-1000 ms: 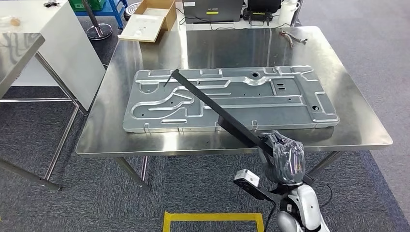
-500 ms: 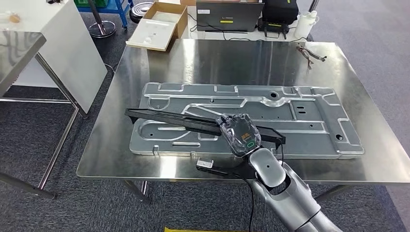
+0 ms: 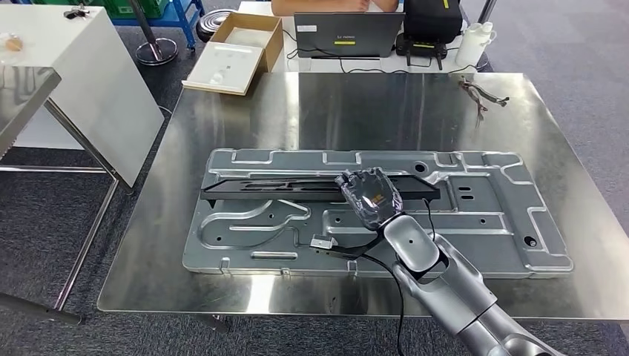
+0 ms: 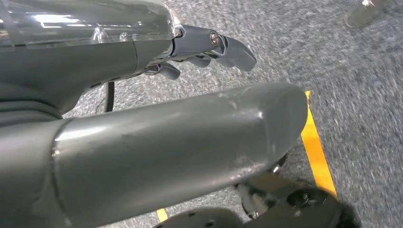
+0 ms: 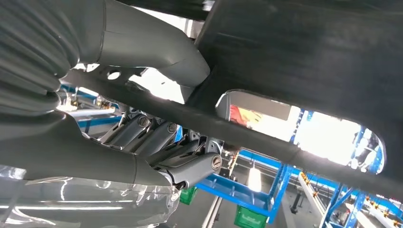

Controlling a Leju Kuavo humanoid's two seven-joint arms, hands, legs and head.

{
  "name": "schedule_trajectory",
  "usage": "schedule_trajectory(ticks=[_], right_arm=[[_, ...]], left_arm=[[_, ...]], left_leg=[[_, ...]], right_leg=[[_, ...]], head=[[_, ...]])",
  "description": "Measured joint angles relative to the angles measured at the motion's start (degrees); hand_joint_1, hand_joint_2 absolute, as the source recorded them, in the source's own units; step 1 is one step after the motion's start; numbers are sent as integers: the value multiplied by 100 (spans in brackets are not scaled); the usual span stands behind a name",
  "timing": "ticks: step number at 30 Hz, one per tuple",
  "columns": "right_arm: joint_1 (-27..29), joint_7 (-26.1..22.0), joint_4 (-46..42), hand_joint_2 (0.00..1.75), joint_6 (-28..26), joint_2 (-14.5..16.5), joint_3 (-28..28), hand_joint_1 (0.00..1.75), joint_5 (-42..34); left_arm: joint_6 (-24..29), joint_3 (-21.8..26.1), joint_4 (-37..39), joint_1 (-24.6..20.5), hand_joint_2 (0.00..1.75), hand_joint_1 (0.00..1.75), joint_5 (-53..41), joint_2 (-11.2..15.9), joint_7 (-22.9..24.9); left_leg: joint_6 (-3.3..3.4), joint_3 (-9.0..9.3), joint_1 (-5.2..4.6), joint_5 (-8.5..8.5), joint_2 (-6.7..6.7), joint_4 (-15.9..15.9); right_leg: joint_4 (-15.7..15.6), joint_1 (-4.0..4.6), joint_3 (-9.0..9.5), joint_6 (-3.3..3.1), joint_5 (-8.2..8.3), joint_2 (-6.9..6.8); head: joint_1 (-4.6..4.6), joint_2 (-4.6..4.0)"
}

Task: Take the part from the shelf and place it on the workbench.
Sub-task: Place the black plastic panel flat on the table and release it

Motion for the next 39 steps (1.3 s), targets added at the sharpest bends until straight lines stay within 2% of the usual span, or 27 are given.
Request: schedule_trajectory(ticks=[1, 2, 4, 5, 8, 10, 12, 13, 14, 15, 16, 17, 19, 20, 21, 23, 24, 25, 27, 28, 29, 30, 32, 33, 34, 37, 39], right_arm=[[3, -5, 39, 175, -16, -4, -24, 175, -58], [7, -21, 87, 175, -49, -5, -66, 175, -132], [27, -74, 189, 175, -150, -5, -200, 175, -276], [51, -110, 242, 175, -214, -5, -288, 175, -328], [154, -199, 369, 175, -361, -5, -555, 175, -394], [211, -246, 449, 175, -387, -1, -684, 175, -391], [295, -295, 534, 175, -392, 17, -783, 175, -383], [345, -314, 570, 175, -396, 42, -823, 175, -380], [389, -325, 603, 175, -399, 78, -860, 175, -377], [419, -332, 633, 175, -402, 123, -894, 175, -376], [436, -334, 657, 175, -402, 173, -927, 175, -375], [444, -336, 676, 131, -402, 223, -959, 131, -374], [438, -330, 705, 44, -396, 324, -1022, 44, -374], [436, -322, 720, 0, -393, 366, -1049, 0, -374], [438, -315, 739, 0, -388, 396, -1070, 0, -374], [455, -306, 781, 0, -386, 414, -1090, 0, -376], [465, -307, 802, 0, -388, 407, -1093, 0, -377], [476, -307, 823, 0, -394, 391, -1095, 0, -380], [507, -310, 868, 0, -413, 329, -1097, 0, -383], [532, -316, 894, 0, -428, 292, -1097, 0, -386], [560, -327, 924, 0, -444, 260, -1097, 0, -388], [586, -341, 954, 0, -464, 235, -1097, 0, -390], [614, -367, 1000, 0, -502, 207, -1099, 0, -392], [615, -373, 1017, 0, -514, 201, -1103, 0, -393], [613, -376, 1031, 0, -522, 199, -1107, 0, -395], [619, -384, 1072, 0, -531, 200, -1119, 0, -400], [619, -392, 1093, 0, -532, 215, -1137, 0, -401]], left_arm=[[-11, 8, 0, 4, 0, 0, 2, 4, -5], [-20, 22, 1, 5, 0, 0, 4, 8, -9], [-29, 62, 1, 10, 0, 0, 7, 24, -15], [-29, 79, 1, 20, 0, 0, 8, 34, -15], [-28, 112, 0, 44, 0, 0, 11, 58, -12], [-25, 131, 0, 34, 0, 0, 5, 66, -15], [-4, 148, 0, 30, 0, 0, -18, 79, -17], [10, 157, 0, 35, 0, 0, -31, 86, -16], [22, 168, 0, 40, 0, 0, -43, 91, -14], [31, 179, 0, 44, 0, 0, -51, 94, -12], [33, 189, 0, 44, 0, 0, -56, 97, -11], [34, 196, 0, 39, 0, 0, -61, 90, -11], [35, 207, 0, 23, 87, 0, -65, 82, -13], [35, 210, 0, 18, 87, 0, -66, 79, -13], [35, 214, 0, 15, 87, 0, -67, 84, -14], [32, 219, 0, 17, 0, 0, -64, 96, -21], [30, 221, 0, 19, 0, 0, -58, 99, -30], [25, 225, 0, 19, 0, 0, -49, 103, -44], [7, 231, 0, 17, 0, 0, -21, 108, -73], [-9, 236, 0, 16, 0, 0, -10, 113, -85], [-27, 242, 0, 16, 0, 0, -4, 115, -93], [-44, 249, 0, 15, 0, 0, -3, 118, -98], [-60, 263, 0, 10, 0, 0, -5, 123, -97], [-61, 269, 0, 7, 0, 0, -8, 125, -96], [-61, 274, 0, 2, 0, 0, -9, 125, -95], [-61, 298, 0, -6, 0, 0, -11, 124, -91], [-62, 321, 0, -17, 0, 0, -7, 124, -90]], left_leg=[[-10, 82, 13, 309, 6, -367], [-9, 158, 12, 524, 10, -685], [54, 248, -6, 701, 16, -1008], [107, 257, -21, 672, 20, -1003], [247, 324, 3, 768, 48, -1050], [306, 338, 8, 786, 78, -1079], [340, 323, -12, 785, 98, -1081], [350, 317, -25, 787, 107, -1081], [358, 310, -41, 792, 114, -1081], [363, 302, -60, 803, 120, -1082], [367, 295, -80, 818, 126, -1082], [363, 290, -101, 833, 134, -1082], [321, 286, -115, 850, 144, -1085], [285, 284, -109, 856, 146, -1092], [247, 279, -105, 869, 145, -1109], [183, 241, -114, 863, 132, -1080], [152, 183, -115, 768, 120, -955], [119, 78, -103, 599, 107, -709], [46, -207, -50, 189, 97, -5], [15, -311, -24, 86, 98, 260], [-12, -330, 0, 97, 99, 342], [-39, -240, 22, 223, 101, 192], [-85, 114, 59, 555, 98, -484], [-70, 254, 66, 657, 85, -775], [-31, 320, 65, 689, 72, -931], [140, 314, 42, 670, 51, -961], [226, 330, 42, 674, 52, -982]], right_leg=[[15, -9, 48, 25, -49, 7], [33, -13, 85, 54, -88, 16], [53, -6, 104, 121, -140, 36], [51, 1, 112, 153, -150, 47], [131, 10, 120, 242, -253, 47], [611, 2, -91, 276, -545, 26], [1330, 4, -450, 291, -881, 14], [1541, 5, -555, 287, -939, 11], [1551, 11, -558, 270, -893, 9], [1336, 22, -440, 235, -760, 6], [953, 44, -222, 175, -599, 2], [558, 72, -2, 106, -472, 2], [46, 127, 269, 4, -359, -2], [-16, 144, 284, -15, -350, 0], [-48, 143, 280, -25, -322, -2], [-144, 89, 296, -31, -194, -6], [-197, 54, 303, -30, -124, -12], [-231, 27, 303, -20, -69, -21], [-232, 9, 275, -10, -43, -37], [-222, 1, 263, 1, -46, -43], [-206, -11, 258, 17, -57, -45], [-179, -29, 256, 44, -77, -46], [-92, -62, 246, 122, -147, -38], [-35, -61, 226, 165, -184, -32], [8, -53, 203, 201, -209, -26], [38, -43, 173, 273, -233, -15], [210, -59, 102, 309, -355, -20]], head=[[0, 0], [1, 0], [1, 0], [1, 0], [1, 0], [1, 0], [1, 0], [1, 0], [1, 0], [1, 0], [1, 0], [-1, 0], [-1, 0], [-1, 0], [1, 0], [1, 0], [0, 0], [0, 0], [-1, 0], [-1, 0], [-2, 0], [-2, 0], [-2, 0], [0, 0], [1, 0], [1, 0], [2, 0]])
